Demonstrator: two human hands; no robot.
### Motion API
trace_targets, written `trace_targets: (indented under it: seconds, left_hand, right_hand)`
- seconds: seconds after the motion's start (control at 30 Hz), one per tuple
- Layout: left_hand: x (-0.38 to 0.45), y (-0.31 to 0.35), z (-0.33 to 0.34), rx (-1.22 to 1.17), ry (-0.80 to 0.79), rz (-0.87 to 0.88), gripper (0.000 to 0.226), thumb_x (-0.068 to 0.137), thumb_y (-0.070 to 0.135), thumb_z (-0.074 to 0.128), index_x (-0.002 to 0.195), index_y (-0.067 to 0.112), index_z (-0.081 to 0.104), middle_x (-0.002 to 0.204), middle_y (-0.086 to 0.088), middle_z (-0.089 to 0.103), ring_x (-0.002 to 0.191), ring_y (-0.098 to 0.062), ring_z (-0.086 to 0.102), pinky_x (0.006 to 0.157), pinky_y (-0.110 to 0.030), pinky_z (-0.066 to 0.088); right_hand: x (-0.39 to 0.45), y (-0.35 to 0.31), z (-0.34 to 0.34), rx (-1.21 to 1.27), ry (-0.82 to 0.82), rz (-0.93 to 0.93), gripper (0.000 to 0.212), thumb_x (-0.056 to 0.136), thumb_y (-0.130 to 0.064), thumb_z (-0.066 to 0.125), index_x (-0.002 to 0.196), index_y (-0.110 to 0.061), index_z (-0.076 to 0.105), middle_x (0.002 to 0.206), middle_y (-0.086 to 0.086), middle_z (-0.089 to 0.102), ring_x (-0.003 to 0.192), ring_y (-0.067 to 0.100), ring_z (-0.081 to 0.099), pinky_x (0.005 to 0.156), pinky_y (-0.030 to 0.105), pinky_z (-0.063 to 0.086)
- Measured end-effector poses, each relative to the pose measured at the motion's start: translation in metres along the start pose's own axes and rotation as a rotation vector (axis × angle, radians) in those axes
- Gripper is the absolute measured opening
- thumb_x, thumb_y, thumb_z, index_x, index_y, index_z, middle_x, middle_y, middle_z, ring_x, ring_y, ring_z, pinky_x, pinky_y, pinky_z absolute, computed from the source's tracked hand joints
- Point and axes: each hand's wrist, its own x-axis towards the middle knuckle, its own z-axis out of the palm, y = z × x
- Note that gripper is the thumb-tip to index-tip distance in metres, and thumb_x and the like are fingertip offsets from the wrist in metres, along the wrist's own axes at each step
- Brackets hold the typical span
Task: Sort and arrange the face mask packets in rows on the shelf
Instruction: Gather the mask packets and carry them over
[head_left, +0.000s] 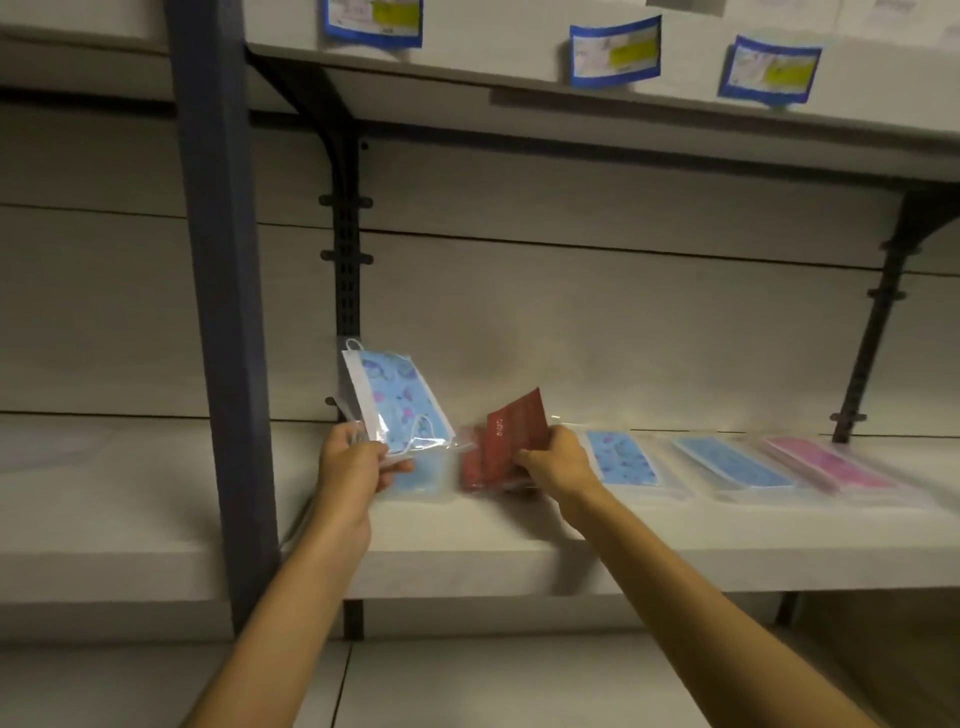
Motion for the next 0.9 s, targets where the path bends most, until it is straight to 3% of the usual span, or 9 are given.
trace_targets:
  seconds: [0.1, 0.27, 0.43, 0.57, 0.7, 0.8, 0.9]
  left_hand:
    - [0.008, 0.004, 0.005, -0.002, 0.035, 0.026, 0.03, 0.088, -0.008, 0.042, 0.11, 0.009, 0.053, 0.104, -0.011, 0.068, 0.048, -0.011, 0.063, 0.044, -0.023, 0.029]
    - [0.015, 0.008, 0.017, 0.047, 0.065, 0.06, 0.028, 0.087, -0.007, 0.043, 0.108, 0.009, 0.055, 0.1, -0.008, 0.066, 0.045, -0.01, 0.063, 0.047, -0.027, 0.025]
    - [0.014, 0.007, 0.042, 0.063, 0.086, 0.08, 0.034, 0.088, -0.004, 0.046, 0.12, 0.005, 0.055, 0.101, -0.005, 0.068, 0.047, -0.007, 0.063, 0.049, -0.026, 0.031]
    - [0.005, 0.006, 0.072, 0.075, 0.037, 0.096, 0.029, 0.091, -0.003, 0.047, 0.114, 0.01, 0.056, 0.1, -0.003, 0.066, 0.056, -0.005, 0.064, 0.05, -0.022, 0.038]
    - [-0.001, 0.001, 0.109, 0.041, -0.082, 0.049, 0.023, 0.091, -0.006, 0.048, 0.1, 0.015, 0.051, 0.101, -0.011, 0.062, 0.075, -0.021, 0.064, 0.053, -0.019, 0.045]
    - [-0.005, -0.011, 0.147, 0.128, -0.195, -0.025, 0.025, 0.091, -0.007, 0.049, 0.106, 0.014, 0.05, 0.106, -0.017, 0.063, 0.07, -0.022, 0.067, 0.056, -0.021, 0.05]
    - [-0.011, -0.026, 0.186, 0.259, -0.263, -0.043, 0.022, 0.089, -0.006, 0.052, 0.1, 0.013, 0.051, 0.093, -0.012, 0.061, 0.058, -0.015, 0.066, 0.051, -0.02, 0.048]
  right_hand:
    - [0.003, -0.002, 0.004, -0.207, 0.029, -0.044, 0.016, 0.078, -0.002, 0.067, 0.089, -0.006, 0.057, 0.085, 0.008, 0.065, 0.075, 0.02, 0.063, 0.059, 0.026, 0.054]
    - [0.018, 0.008, 0.01, -0.527, 0.02, -0.158, 0.054, 0.078, -0.022, 0.077, 0.119, 0.002, 0.052, 0.117, 0.018, 0.057, 0.112, 0.035, 0.056, 0.092, 0.039, 0.048]
    - [0.026, 0.017, 0.005, -0.666, 0.035, -0.248, 0.073, 0.077, -0.048, 0.075, 0.128, -0.003, 0.048, 0.126, 0.016, 0.042, 0.116, 0.033, 0.046, 0.1, 0.041, 0.044]
    - [0.03, 0.021, -0.022, -0.648, -0.001, -0.328, 0.048, 0.089, -0.041, 0.064, 0.12, -0.005, 0.063, 0.123, 0.013, 0.05, 0.115, 0.032, 0.051, 0.1, 0.04, 0.044]
    - [0.035, 0.032, -0.081, -0.658, 0.066, -0.465, 0.031, 0.093, -0.027, 0.061, 0.121, -0.014, 0.066, 0.122, 0.007, 0.058, 0.113, 0.026, 0.055, 0.095, 0.034, 0.045]
    - [0.041, 0.047, -0.124, -0.714, 0.104, -0.477, 0.026, 0.092, -0.023, 0.062, 0.117, -0.017, 0.067, 0.12, 0.006, 0.06, 0.107, 0.025, 0.056, 0.088, 0.032, 0.046]
    - [0.047, 0.06, -0.158, -0.711, 0.153, -0.453, 0.025, 0.09, -0.021, 0.061, 0.114, -0.018, 0.069, 0.116, 0.006, 0.06, 0.104, 0.025, 0.058, 0.083, 0.033, 0.045]
